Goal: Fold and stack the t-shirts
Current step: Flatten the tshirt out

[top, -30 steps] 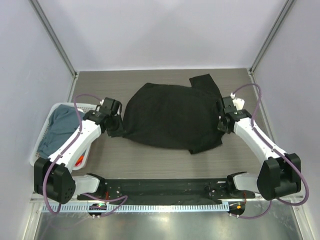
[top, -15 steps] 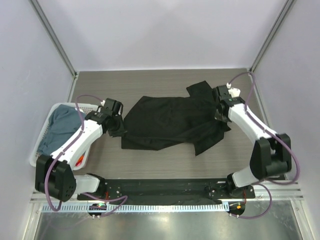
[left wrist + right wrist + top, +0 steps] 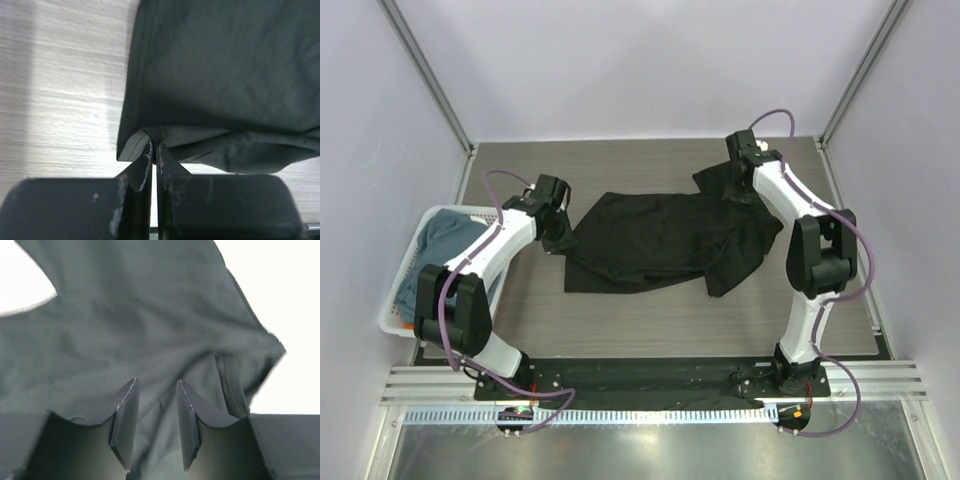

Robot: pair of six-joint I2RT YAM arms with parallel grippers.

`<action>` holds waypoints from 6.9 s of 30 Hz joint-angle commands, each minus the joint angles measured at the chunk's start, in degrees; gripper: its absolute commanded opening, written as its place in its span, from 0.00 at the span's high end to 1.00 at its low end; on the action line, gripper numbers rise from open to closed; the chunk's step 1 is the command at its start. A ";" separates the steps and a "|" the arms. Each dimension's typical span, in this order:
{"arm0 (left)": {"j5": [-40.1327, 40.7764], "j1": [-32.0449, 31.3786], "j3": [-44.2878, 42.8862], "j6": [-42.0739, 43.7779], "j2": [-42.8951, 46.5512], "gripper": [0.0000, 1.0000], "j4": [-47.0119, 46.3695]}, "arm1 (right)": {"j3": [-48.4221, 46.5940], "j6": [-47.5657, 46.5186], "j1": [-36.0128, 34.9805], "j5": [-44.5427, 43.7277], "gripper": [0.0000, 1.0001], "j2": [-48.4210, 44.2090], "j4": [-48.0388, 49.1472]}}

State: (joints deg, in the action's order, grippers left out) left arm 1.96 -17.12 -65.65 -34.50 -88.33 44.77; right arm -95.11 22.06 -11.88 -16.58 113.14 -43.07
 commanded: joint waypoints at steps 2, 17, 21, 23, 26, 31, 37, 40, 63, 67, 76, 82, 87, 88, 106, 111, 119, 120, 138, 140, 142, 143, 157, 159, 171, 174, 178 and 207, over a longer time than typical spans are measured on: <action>-1.69 2.18 -2.03 1.37 1.67 1.00 -0.56 | 9.74 3.94 0.19 -0.56 0.58 -13.02 -4.92; -8.37 2.54 0.08 2.24 2.64 1.00 -2.76 | 42.90 10.98 0.45 1.73 0.55 -29.65 11.07; -9.60 2.54 -0.27 2.25 2.12 1.00 -2.85 | 44.92 10.98 0.37 -0.21 0.55 -27.63 13.45; -9.60 2.54 -0.18 2.25 2.29 1.00 -2.76 | 45.62 11.16 0.45 -0.82 0.54 -26.84 14.41; -8.99 2.62 -0.01 2.60 2.81 1.00 -2.76 | 47.38 11.77 0.37 -1.96 0.59 -25.69 16.00; -6.36 2.62 -0.97 2.77 2.99 1.00 -1.89 | 43.62 11.69 0.45 -2.50 0.99 -27.88 9.51; -2.40 2.54 -1.77 3.92 3.69 1.00 0.05 | 37.55 10.99 0.28 0.75 0.99 -31.94 5.01; -2.31 2.54 -1.15 3.74 4.05 1.00 -0.56 | 34.39 10.02 0.36 1.54 0.99 -26.68 4.84; -1.34 2.54 -5.02 4.00 1.24 1.00 0.66 | 35.08 8.26 0.63 -5.31 0.49 -21.56 9.04; -1.69 2.54 -4.75 4.18 1.41 1.00 0.49 | 35.17 8.43 0.63 -6.53 0.50 -18.58 10.98; -1.16 2.54 -3.52 4.00 2.29 1.00 0.31 | 36.14 6.85 0.63 -9.09 0.78 -18.31 13.80; -1.69 2.62 -3.44 4.00 2.38 1.00 0.23 | 37.36 8.08 0.63 -10.49 0.61 -18.31 13.01; -1.69 2.54 -3.26 4.00 2.20 1.00 -0.04 | 38.60 7.73 0.72 -9.88 0.62 -16.99 15.03; -1.69 2.54 -3.35 4.00 2.03 1.00 0.05 | 38.68 7.64 0.63 -10.22 0.64 -16.99 15.21; 2.61 2.54 -6.68 4.00 1.85 1.00 2.16 | 34.29 7.21 0.63 -4.96 0.99 -28.94 13.36; 7.09 2.97 -10.11 4.18 -1.22 1.00 4.09 | 28.50 5.71 0.63 -0.74 0.99 -22.19 17.14; 6.92 3.50 -11.96 4.62 -2.72 1.00 4.01 | 14.45 4.04 0.54 6.64 0.96 -7.77 16.27; 6.49 3.59 -11.61 4.71 -2.72 1.00 4.01 | 13.30 3.52 0.37 6.56 0.94 -6.80 15.22; 3.49 3.59 -8.88 5.50 -1.67 1.00 2.16 | 24.09 7.20 3.09 -0.65 0.66 -18.75 5.45; 3.23 3.50 -8.88 5.67 -1.67 1.00 2.07 | 26.28 7.46 3.35 0.14 0.66 -18.92 7.46; 2.97 3.50 -8.71 5.94 -1.58 1.00 2.07 | 28.65 7.38 3.79 0.84 0.66 -18.58 9.83; 2.62 3.59 -8.62 6.02 -1.58 1.00 1.98 | 29.27 7.38 3.97 1.11 0.65 -18.22 10.37; 1.56 3.50 -7.92 5.85 -1.58 1.00 1.54 | 34.73 7.73 4.23 2.60 0.64 -15.67 15.65; 1.47 3.50 -8.09 5.85 -1.66 1.00 1.54 | 35.25 7.73 4.23 2.86 0.64 -15.76 15.91; 1.74 3.59 -8.27 5.41 -1.49 1.00 1.81 | 35.44 7.82 4.32 0.50 0.94 -16.90 15.83; 1.65 3.59 -8.62 5.06 -1.14 1.00 1.90 | 32.89 7.73 4.32 -0.38 0.99 -18.57 13.28; 1.65 3.59 -9.50 4.62 -0.70 1.00 2.33 | 28.94 7.12 4.23 -1.96 0.99 -21.82 9.16; -4.34 3.41 -21.10 -8.91 38.72 1.00 11.65 | -5.07 13.79 4.32 -1.19 0.99 -63.38 -21.61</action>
State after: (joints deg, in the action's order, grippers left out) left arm -1.15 -13.85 -84.12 -39.99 -56.25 54.92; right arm -95.92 34.24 -7.75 -20.99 54.22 -61.93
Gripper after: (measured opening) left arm 0.008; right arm 0.025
